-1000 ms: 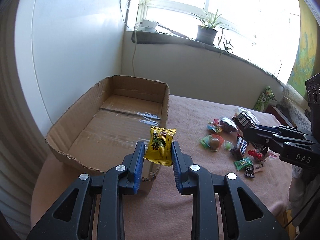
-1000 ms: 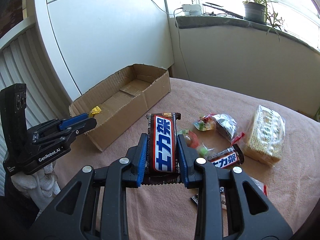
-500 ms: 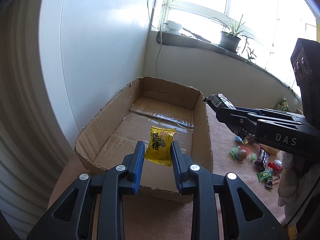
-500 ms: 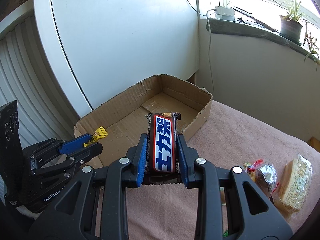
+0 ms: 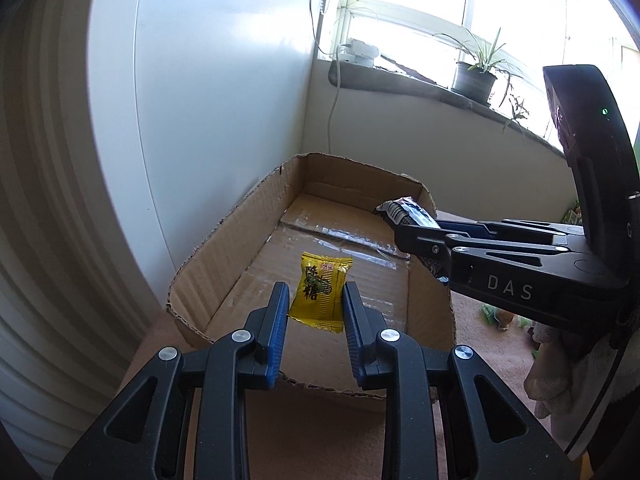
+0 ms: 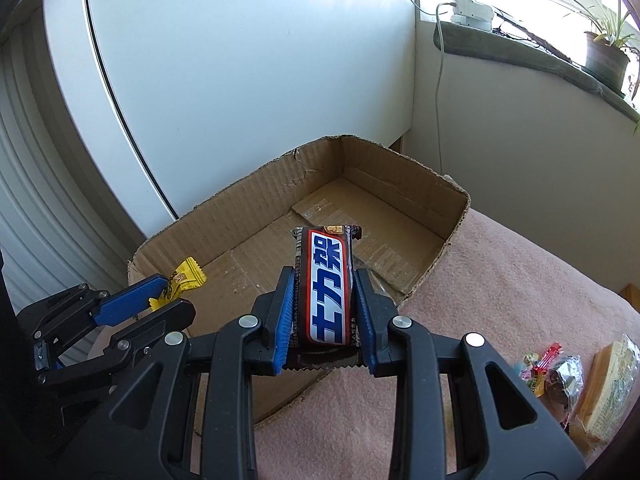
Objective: Organize snacks
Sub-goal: 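Open the right gripper dropping the bar while the left gripper releases the yellow packet into the box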
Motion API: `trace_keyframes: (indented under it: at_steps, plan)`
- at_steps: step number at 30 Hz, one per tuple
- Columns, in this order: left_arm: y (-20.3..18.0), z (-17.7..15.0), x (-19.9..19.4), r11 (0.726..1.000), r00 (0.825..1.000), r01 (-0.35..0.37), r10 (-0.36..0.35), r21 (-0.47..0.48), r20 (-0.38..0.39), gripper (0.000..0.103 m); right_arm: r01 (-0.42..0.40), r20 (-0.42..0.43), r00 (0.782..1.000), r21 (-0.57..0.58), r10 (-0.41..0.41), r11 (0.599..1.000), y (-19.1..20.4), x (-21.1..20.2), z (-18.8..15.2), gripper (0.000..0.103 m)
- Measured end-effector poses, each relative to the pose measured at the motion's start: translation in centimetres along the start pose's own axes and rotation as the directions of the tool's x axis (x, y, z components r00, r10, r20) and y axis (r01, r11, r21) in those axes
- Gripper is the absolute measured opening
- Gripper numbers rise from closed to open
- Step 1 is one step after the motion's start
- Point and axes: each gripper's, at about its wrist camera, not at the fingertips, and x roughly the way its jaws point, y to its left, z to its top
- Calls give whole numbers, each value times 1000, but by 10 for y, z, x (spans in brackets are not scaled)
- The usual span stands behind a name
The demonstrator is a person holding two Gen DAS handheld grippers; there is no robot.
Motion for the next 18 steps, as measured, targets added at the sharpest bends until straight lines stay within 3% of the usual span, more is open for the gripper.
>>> trace_keyframes:
  at_steps: [4,6,9,18]
  plan:
    - [-3,-2,0,1000,1000,1,-1,15,-3,27,-2,11,1000,-8,3,1000,1,-2,0,30]
    - [-3,-2,0,1000,1000,-3,3,16,-5,33,-1,17,1000,-8,1,1000,1,-6,-1,31]
    - [-3,-2,-2,1000,1000,-8,8,11,0,43,4,31,1000,-5,-3,1000,-1,-12,0,44]
    - [-6,-2,-13,1000,1000,2,-2,-1,19,43,6,49,999,1,-6,1000,-6,-29,-5,45]
